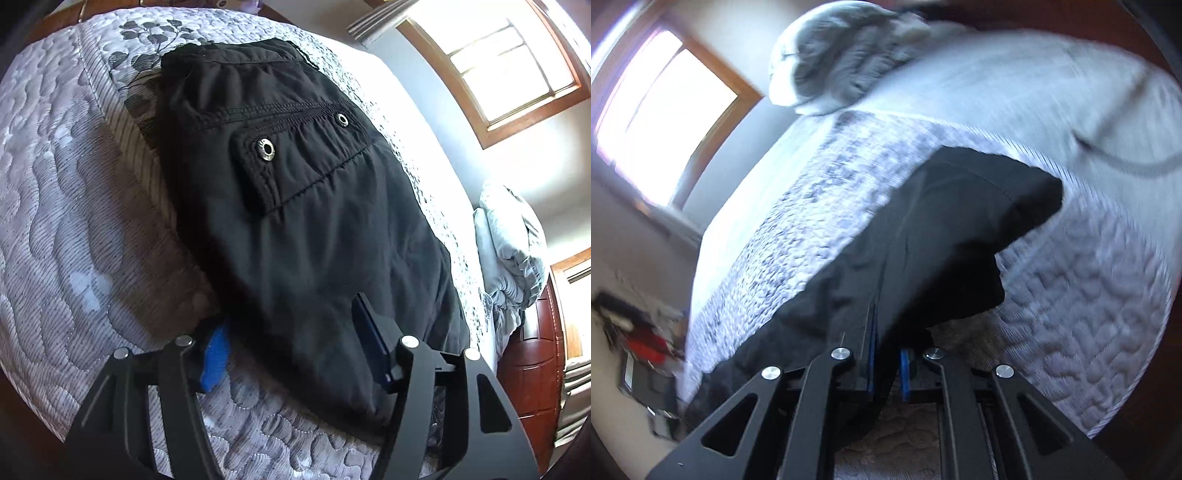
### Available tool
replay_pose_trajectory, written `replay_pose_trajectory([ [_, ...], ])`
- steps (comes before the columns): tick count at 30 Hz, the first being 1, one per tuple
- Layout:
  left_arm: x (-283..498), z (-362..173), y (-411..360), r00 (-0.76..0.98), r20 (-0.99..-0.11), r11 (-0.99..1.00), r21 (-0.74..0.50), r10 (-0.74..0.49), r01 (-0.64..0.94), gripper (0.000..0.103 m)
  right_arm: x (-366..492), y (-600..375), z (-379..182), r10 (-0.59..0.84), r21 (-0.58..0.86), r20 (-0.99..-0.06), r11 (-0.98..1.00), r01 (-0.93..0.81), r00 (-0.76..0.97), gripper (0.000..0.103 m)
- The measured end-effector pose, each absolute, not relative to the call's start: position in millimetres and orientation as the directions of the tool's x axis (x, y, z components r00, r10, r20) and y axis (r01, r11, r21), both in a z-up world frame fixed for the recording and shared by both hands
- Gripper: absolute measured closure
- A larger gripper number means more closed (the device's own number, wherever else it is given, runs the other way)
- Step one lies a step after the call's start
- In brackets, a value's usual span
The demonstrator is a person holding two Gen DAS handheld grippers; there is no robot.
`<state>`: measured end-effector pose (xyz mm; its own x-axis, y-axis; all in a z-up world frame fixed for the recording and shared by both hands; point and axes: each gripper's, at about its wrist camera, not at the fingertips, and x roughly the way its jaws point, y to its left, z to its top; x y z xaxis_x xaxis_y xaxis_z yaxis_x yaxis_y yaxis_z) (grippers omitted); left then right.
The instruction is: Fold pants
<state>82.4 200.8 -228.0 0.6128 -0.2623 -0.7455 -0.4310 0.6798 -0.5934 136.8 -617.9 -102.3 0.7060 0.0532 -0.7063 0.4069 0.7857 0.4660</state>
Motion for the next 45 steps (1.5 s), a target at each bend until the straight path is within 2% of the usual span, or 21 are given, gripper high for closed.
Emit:
replay_pose_trajectory([
  [7, 87.3, -228.2, 196.9, 0.603, -0.752, 0.696, -0.583, -0.266, -0.419, 0.036, 160.2, -518.3, -40.1, 0.018, 0.2, -0.674, 0.967, 0.159, 0.738, 0.094],
  [14, 87.6, -229.9, 197.2, 0.608, -0.742, 0.685, -0.599, -0.282, -0.414, 0.033, 170.7, -414.6, -31.0, 0.039, -0.02, -0.678, 0.997, -0.071, 0.734, 0.094],
  [18, 87.6, -230.3, 197.1, 0.611, -0.737, 0.683, -0.606, -0.288, -0.409, 0.032, 174.7, -353.0, -46.7, 0.057, -0.135, -0.707, 0.967, -0.215, 0.704, 0.094],
  [23, 88.2, -231.0, 198.2, 0.614, -0.731, 0.676, -0.616, -0.298, -0.405, 0.028, 179.9, -291.6, -97.8, 0.065, -0.217, -0.782, 0.904, -0.367, 0.62, 0.094],
  [25, 89.0, -231.0, 198.1, 0.614, -0.73, 0.672, -0.62, -0.302, -0.406, 0.027, 176.2, -268.9, -123.9, 0.031, -0.272, -0.812, 0.864, -0.425, 0.583, 0.094],
  [28, 90.3, -231.4, 197.6, 0.613, -0.728, 0.671, -0.622, -0.307, -0.403, 0.026, 164.0, -250.2, -150.9, -0.023, -0.367, -0.8, 0.809, -0.459, 0.6, 0.092],
  [29, 90.6, -231.6, 197.1, 0.612, -0.729, 0.674, -0.621, -0.308, -0.401, 0.025, 161.8, -247.3, -154.3, -0.021, -0.37, -0.8, 0.804, -0.465, 0.6, 0.087],
  [31, 91.0, -232.2, 196.3, 0.611, -0.729, 0.678, -0.62, -0.309, -0.396, 0.024, 154.3, -245.4, -157.7, 0.039, -0.314, -0.822, 0.802, -0.509, 0.569, 0.058],
  [32, 91.1, -232.5, 196.1, 0.612, -0.727, 0.677, -0.621, -0.31, -0.395, 0.024, 151.3, -245.7, -155.4, 0.074, -0.28, -0.83, 0.802, -0.528, 0.553, 0.054],
  [35, 91.8, -233.4, 195.8, 0.613, -0.725, 0.676, -0.624, -0.314, -0.392, 0.022, 141.0, -250.3, -145.6, 0.168, -0.182, -0.838, 0.81, -0.557, 0.519, 0.052],
  [38, 93.4, -232.9, 194.2, 0.613, -0.724, 0.679, -0.624, -0.316, -0.386, 0.019, 144.9, -270.1, -120.7, 0.315, 0.025, -0.803, 0.865, -0.5, 0.506, 0.053],
  [40, 94.9, -232.9, 192.2, 0.613, -0.725, 0.684, -0.62, -0.313, -0.384, 0.017, 155.7, -277.6, -113.0, 0.346, 0.111, -0.794, 0.891, -0.44, 0.499, 0.046],
  [43, 96.5, -232.4, 189.3, 0.612, -0.728, 0.692, -0.614, -0.309, -0.38, 0.015, 166.1, -269.4, -116.1, 0.291, 0.061, -0.799, 0.909, -0.411, 0.526, 0.044],
  [45, 97.4, -232.2, 188.5, 0.611, -0.728, 0.693, -0.613, -0.309, -0.379, 0.014, 174.9, -259.1, -126.0, 0.202, -0.034, -0.822, 0.916, -0.4, 0.532, 0.044],
])
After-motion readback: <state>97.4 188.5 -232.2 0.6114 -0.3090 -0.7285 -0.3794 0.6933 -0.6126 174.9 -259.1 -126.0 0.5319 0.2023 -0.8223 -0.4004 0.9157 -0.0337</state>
